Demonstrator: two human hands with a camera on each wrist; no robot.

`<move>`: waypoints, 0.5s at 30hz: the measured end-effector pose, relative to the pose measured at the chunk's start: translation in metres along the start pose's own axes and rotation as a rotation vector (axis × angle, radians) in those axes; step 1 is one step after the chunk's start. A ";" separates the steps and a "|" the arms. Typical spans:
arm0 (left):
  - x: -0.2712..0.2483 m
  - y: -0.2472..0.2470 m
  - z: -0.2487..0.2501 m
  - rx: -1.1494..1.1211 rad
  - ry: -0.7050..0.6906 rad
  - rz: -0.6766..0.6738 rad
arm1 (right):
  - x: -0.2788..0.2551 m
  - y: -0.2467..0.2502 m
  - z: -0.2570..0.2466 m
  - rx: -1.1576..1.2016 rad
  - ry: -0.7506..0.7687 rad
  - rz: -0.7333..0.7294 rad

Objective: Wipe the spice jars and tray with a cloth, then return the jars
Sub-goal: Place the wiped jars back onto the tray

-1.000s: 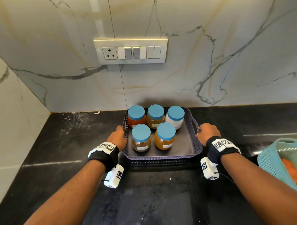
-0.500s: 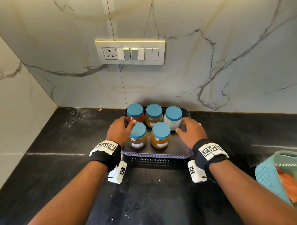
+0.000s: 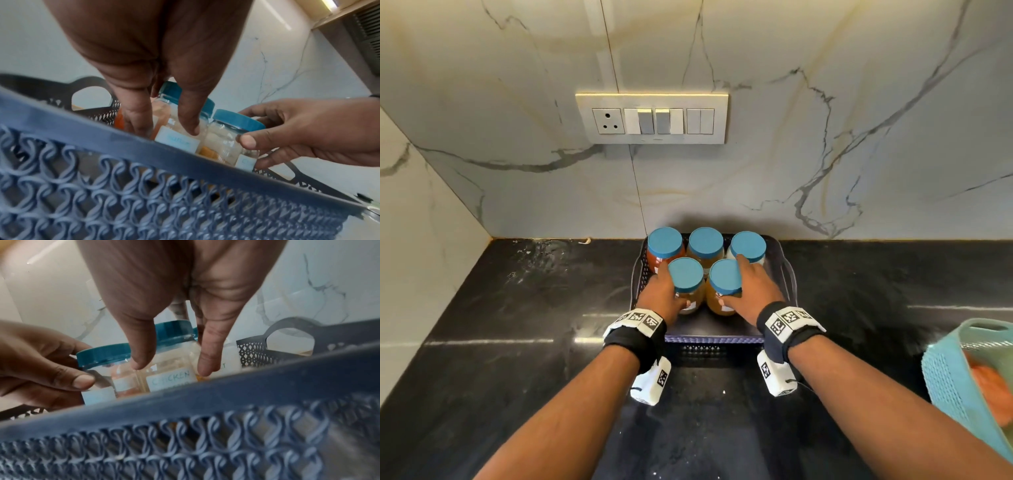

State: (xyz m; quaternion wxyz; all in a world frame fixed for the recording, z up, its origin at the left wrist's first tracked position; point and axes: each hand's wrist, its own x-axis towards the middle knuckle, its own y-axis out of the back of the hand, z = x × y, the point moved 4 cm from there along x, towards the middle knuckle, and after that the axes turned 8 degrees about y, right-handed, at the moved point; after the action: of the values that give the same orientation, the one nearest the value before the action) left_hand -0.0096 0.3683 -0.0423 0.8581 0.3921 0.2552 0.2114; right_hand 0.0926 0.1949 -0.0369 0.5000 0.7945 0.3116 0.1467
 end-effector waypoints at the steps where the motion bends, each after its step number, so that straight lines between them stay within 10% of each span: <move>1: 0.001 0.000 -0.001 0.056 -0.010 -0.008 | -0.001 0.000 -0.001 0.005 -0.006 0.038; 15: -0.029 0.013 -0.006 0.458 -0.044 0.071 | -0.040 0.009 -0.004 0.045 -0.096 0.161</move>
State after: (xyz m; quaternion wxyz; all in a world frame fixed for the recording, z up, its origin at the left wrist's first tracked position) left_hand -0.0380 0.3637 -0.0276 0.7440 0.5900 0.2639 0.1693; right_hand 0.0633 0.1691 -0.0244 0.4832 0.8340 0.2258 0.1413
